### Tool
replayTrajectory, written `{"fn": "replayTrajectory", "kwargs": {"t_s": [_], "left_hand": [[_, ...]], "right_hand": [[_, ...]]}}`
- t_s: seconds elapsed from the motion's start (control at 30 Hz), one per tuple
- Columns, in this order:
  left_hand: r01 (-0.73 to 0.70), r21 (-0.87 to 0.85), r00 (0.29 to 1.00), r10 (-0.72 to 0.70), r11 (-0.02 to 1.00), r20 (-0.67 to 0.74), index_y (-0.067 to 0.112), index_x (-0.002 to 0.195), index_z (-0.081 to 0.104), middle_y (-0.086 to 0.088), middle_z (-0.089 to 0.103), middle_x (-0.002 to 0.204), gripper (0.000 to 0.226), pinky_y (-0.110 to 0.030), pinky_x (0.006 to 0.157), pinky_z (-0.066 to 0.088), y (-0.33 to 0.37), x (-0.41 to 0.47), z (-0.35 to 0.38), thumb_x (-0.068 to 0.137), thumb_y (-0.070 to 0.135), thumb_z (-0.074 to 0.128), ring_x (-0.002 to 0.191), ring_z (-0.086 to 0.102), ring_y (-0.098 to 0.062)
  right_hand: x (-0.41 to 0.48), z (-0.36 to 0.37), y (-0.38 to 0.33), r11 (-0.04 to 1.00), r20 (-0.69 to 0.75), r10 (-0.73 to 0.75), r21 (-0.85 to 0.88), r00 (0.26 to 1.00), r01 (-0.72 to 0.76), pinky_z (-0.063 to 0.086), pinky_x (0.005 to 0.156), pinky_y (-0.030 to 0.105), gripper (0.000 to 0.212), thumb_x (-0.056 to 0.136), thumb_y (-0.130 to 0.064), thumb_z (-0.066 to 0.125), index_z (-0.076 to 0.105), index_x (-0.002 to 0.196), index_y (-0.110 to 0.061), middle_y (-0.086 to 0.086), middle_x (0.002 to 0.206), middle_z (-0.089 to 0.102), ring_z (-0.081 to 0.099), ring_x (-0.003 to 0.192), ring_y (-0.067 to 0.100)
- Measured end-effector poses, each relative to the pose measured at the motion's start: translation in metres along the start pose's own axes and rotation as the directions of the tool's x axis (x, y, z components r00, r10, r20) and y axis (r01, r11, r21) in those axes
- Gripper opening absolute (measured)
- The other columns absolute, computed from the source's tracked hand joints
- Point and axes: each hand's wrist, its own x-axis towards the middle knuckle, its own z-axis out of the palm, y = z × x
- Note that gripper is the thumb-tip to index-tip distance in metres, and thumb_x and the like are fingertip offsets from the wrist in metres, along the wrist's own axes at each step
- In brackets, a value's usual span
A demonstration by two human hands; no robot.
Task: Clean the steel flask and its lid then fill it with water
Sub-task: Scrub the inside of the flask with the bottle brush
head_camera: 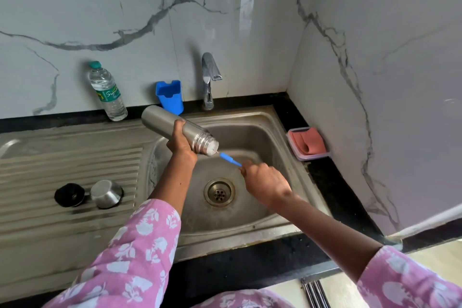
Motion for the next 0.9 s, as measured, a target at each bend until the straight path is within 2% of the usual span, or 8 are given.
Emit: {"fn": "replayTrajectory", "kwargs": {"t_s": [0.1, 0.23, 0.3, 0.4, 0.53, 0.6, 0.73, 0.9], "left_hand": [[-0.029, 0.018, 1.0, 0.029, 0.999, 0.003, 0.005, 0.114, 0.054, -0.01, 0.064, 0.098, 0.048, -0.042, 0.072, 0.057, -0.007, -0.006, 0.002, 0.073, 0.026, 0.071, 0.082, 0.065, -0.025], [-0.062, 0.041, 0.997, 0.06, 0.997, 0.039, 0.003, 0.109, 0.058, -0.009, 0.063, 0.09, 0.044, -0.036, 0.062, 0.055, 0.0, -0.007, 0.011, 0.072, 0.025, 0.071, 0.073, 0.064, -0.023], [-0.067, 0.054, 0.996, 0.064, 0.996, 0.054, 0.003, 0.109, 0.058, -0.009, 0.063, 0.088, 0.045, -0.037, 0.063, 0.056, 0.005, -0.007, 0.015, 0.072, 0.024, 0.072, 0.072, 0.064, -0.024], [-0.064, 0.076, 0.997, 0.061, 0.995, 0.052, 0.002, 0.112, 0.057, -0.011, 0.063, 0.092, 0.05, -0.043, 0.071, 0.057, 0.011, -0.007, 0.017, 0.07, 0.023, 0.073, 0.075, 0.064, -0.027], [-0.039, 0.053, 0.999, 0.037, 0.998, 0.037, 0.004, 0.117, 0.055, -0.01, 0.063, 0.093, 0.053, -0.04, 0.065, 0.056, 0.016, -0.008, 0.017, 0.071, 0.024, 0.073, 0.078, 0.065, -0.027], [-0.023, 0.038, 0.999, 0.021, 0.999, 0.039, 0.005, 0.119, 0.053, -0.01, 0.063, 0.093, 0.056, -0.04, 0.064, 0.056, 0.012, -0.01, 0.016, 0.07, 0.025, 0.073, 0.078, 0.065, -0.026], [-0.012, 0.026, 1.0, 0.011, 1.0, 0.02, 0.006, 0.121, 0.051, -0.009, 0.065, 0.095, 0.058, -0.038, 0.065, 0.057, -0.003, -0.017, 0.016, 0.072, 0.027, 0.073, 0.079, 0.066, -0.024], [-0.015, 0.025, 1.0, 0.015, 1.0, -0.006, 0.006, 0.113, 0.053, -0.009, 0.064, 0.094, 0.05, -0.042, 0.071, 0.057, -0.004, -0.015, 0.013, 0.071, 0.025, 0.073, 0.081, 0.065, -0.025]], "right_hand": [[0.005, 0.0, -0.006, 0.885, 0.157, 0.042, 0.452, 0.987, -0.11, 0.04, 0.053, 0.032, 0.032, 0.102, -0.03, 0.036, 0.051, 0.078, -0.015, 0.013, 0.075, 0.055, 0.053, 0.062, 0.025], [0.009, -0.005, 0.002, 0.174, 0.507, -0.091, 0.855, 0.857, -0.488, 0.013, 0.033, 0.011, 0.037, 0.102, -0.029, 0.038, 0.038, 0.067, -0.017, -0.006, 0.048, 0.026, 0.02, 0.035, 0.004], [0.008, -0.006, 0.008, 0.046, 0.575, -0.163, 0.816, 0.802, -0.576, 0.011, 0.031, 0.01, 0.037, 0.102, -0.031, 0.037, 0.038, 0.067, -0.017, -0.007, 0.049, 0.023, 0.018, 0.035, 0.003], [0.007, -0.008, 0.012, 0.209, 0.526, -0.073, 0.839, 0.847, -0.502, 0.013, 0.033, 0.013, 0.037, 0.102, -0.032, 0.038, 0.038, 0.067, -0.017, -0.005, 0.05, 0.027, 0.021, 0.037, 0.005], [0.001, -0.016, 0.013, 0.952, 0.193, 0.044, 0.288, 0.98, -0.1, 0.041, 0.058, 0.032, 0.036, 0.103, -0.033, 0.031, 0.057, 0.097, -0.009, 0.012, 0.082, 0.057, 0.058, 0.07, 0.024], [0.0, -0.019, 0.011, 0.998, 0.067, 0.054, 0.032, 0.996, -0.056, 0.046, 0.072, 0.037, 0.038, 0.104, -0.031, 0.025, 0.049, 0.121, -0.007, 0.015, 0.107, 0.062, 0.063, 0.096, 0.033], [-0.001, -0.011, 0.004, 0.986, -0.084, -0.014, -0.169, 0.996, 0.0, 0.047, 0.069, 0.037, 0.024, 0.103, -0.016, 0.025, 0.043, 0.117, -0.009, 0.011, 0.107, 0.066, 0.065, 0.096, 0.033], [0.004, 0.003, 0.004, 0.997, -0.032, 0.0, -0.076, 0.999, -0.003, 0.044, 0.071, 0.037, 0.032, 0.104, -0.026, 0.023, 0.045, 0.119, -0.008, 0.015, 0.108, 0.065, 0.063, 0.098, 0.036]]}}
